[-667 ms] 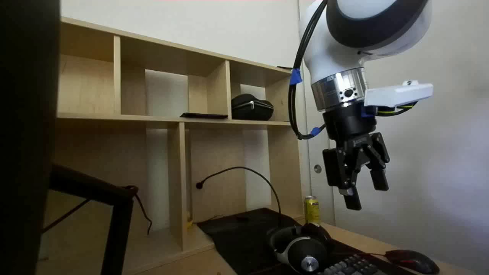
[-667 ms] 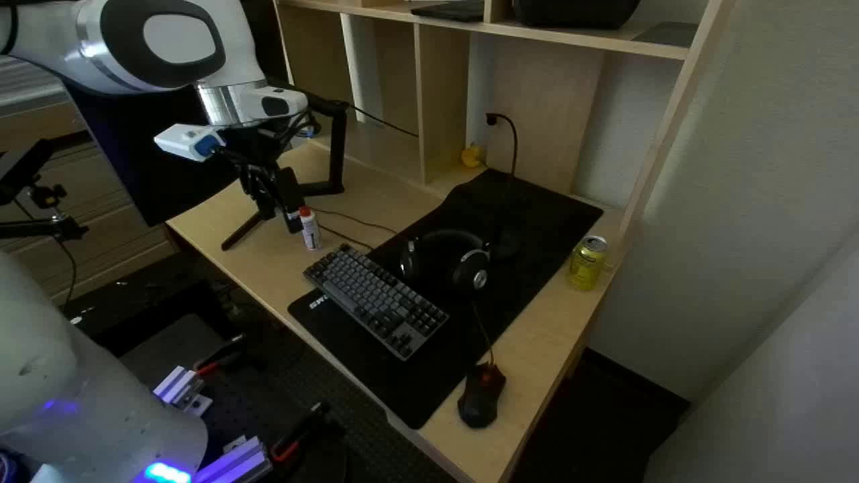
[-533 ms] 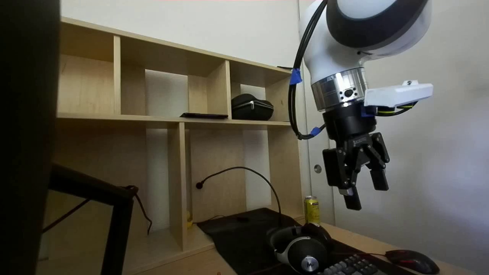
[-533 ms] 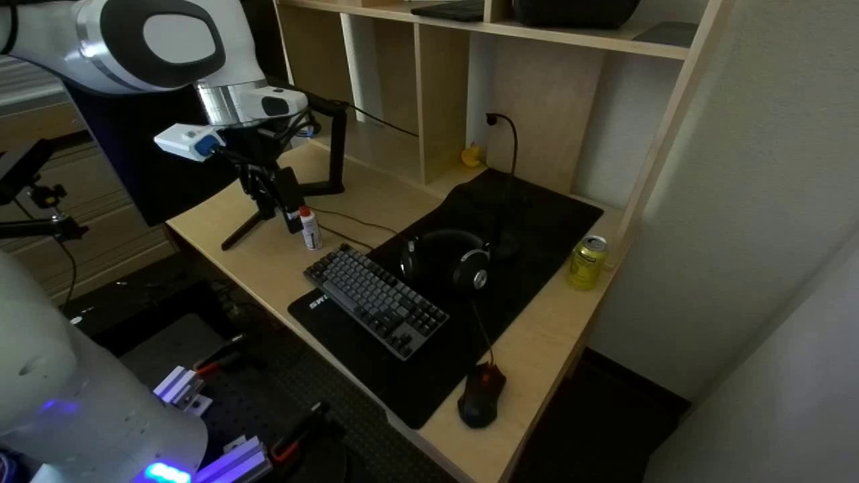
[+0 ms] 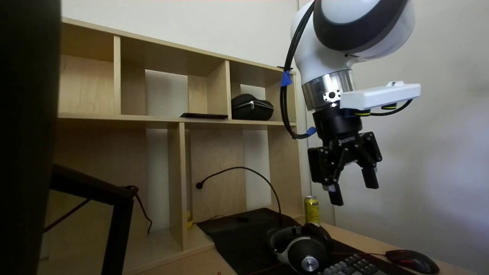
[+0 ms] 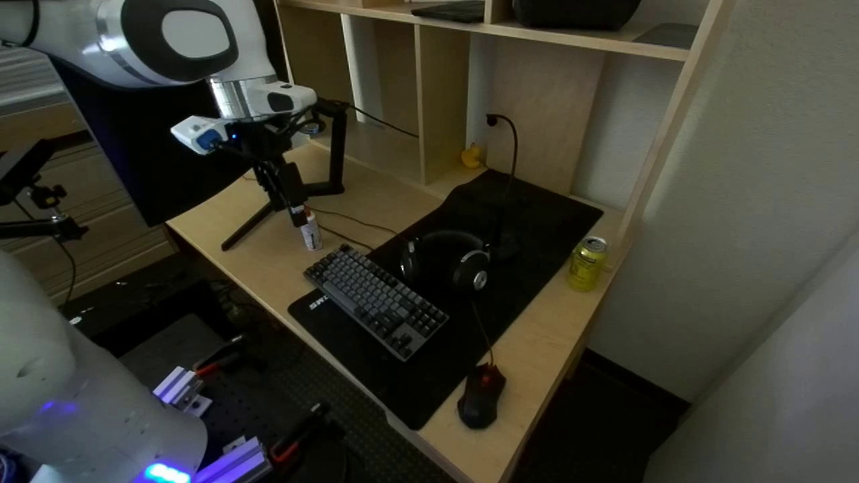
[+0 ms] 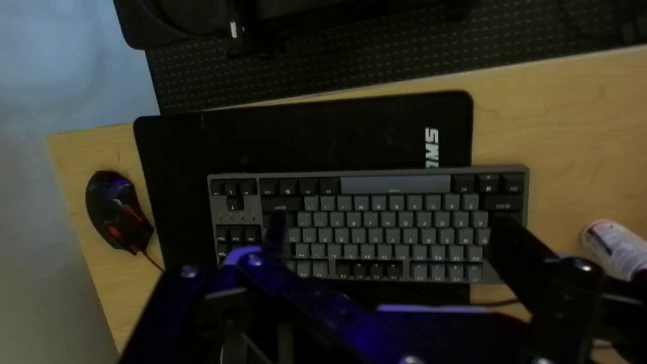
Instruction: Move the yellow can to the left
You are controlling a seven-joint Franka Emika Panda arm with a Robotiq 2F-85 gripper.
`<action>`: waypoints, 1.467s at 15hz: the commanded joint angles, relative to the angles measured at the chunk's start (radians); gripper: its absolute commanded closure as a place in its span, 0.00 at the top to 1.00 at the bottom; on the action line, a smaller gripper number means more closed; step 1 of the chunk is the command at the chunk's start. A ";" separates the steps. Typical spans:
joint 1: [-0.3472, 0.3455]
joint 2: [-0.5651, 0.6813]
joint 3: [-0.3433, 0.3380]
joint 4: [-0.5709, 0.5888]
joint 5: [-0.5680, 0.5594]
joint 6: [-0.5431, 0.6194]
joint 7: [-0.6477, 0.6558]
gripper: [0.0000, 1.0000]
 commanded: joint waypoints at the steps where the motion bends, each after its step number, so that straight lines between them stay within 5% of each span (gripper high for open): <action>1: -0.093 0.195 -0.079 0.182 0.003 0.009 0.042 1.00; 5: -0.166 0.315 -0.209 0.387 0.045 -0.047 0.044 1.00; 6: -0.137 0.231 -0.179 0.269 0.010 0.003 0.045 1.00; 11: -0.147 0.282 -0.181 0.310 0.001 0.033 0.106 1.00; 19: -0.215 0.677 -0.346 0.798 0.183 -0.045 0.271 1.00; 20: -0.193 0.571 -0.339 0.662 0.136 0.007 0.238 1.00; 22: -0.200 0.641 -0.362 0.747 0.166 -0.006 0.248 1.00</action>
